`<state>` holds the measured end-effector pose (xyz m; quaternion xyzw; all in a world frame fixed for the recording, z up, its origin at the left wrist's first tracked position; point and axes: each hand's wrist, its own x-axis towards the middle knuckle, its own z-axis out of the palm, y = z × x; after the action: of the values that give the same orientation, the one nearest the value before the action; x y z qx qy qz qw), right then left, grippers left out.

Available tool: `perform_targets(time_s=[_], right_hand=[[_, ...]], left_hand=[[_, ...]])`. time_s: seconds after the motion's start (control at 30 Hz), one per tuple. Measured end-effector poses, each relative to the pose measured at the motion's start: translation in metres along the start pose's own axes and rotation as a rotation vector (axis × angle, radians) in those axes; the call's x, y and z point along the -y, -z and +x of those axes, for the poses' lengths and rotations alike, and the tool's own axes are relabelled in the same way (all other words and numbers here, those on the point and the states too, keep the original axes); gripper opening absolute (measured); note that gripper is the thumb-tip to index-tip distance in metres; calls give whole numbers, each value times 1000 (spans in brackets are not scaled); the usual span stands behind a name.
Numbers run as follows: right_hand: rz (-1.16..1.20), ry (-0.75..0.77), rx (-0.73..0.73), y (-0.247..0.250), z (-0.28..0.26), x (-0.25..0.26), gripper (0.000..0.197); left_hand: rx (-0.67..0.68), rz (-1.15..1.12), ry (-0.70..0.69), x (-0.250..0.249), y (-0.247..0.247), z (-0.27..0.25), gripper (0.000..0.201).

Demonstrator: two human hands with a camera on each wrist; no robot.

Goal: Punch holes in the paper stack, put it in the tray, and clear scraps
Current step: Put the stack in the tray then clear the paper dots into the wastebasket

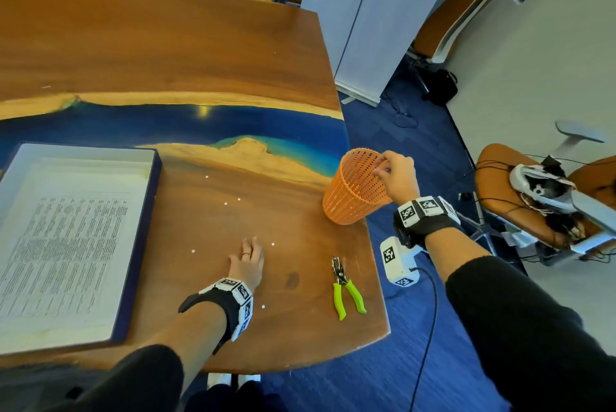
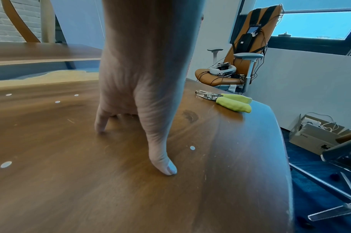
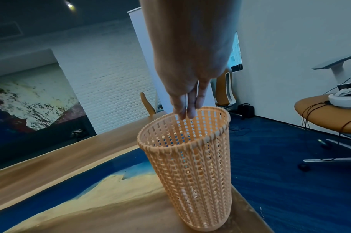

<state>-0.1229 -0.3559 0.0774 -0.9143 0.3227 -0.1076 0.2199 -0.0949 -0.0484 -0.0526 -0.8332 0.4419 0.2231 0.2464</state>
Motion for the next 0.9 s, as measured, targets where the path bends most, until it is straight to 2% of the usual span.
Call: perform_targets(time_s=[0.1,0.23,0.33,0.43,0.5,0.57,0.67,0.73,0.8,0.9], right_hand=[[42,-43,-6,1,0,-1,10],[30,-6,-61,3,-6,6,14],[65,106,-122,-3,-14,22,13],[76,284,-106,-30,-35,45,6],[65,353,-11,-59,-58,52,3],[69,356,165,-91,-89,52,1],[41,274,480,-133,-140,43,5],[31,234,619,-155,-169,34,6],[34,210,689,-168,-190,27,9],[31,224,697,-179,-210,25,14]], left_hand=[[10,-1,7,-1,-1,1,71],[15,-2,14,-1,-1,0,70],[32,-5,14,-1,-1,2,71],[30,-2,27,-3,-1,4,67],[28,-3,24,-3,-1,5,65],[12,-14,12,-2,-2,7,63],[4,-49,-4,3,-2,8,67],[6,-76,-6,7,-4,8,70],[0,-82,-17,9,-5,7,72],[38,-102,-36,13,-6,8,84]])
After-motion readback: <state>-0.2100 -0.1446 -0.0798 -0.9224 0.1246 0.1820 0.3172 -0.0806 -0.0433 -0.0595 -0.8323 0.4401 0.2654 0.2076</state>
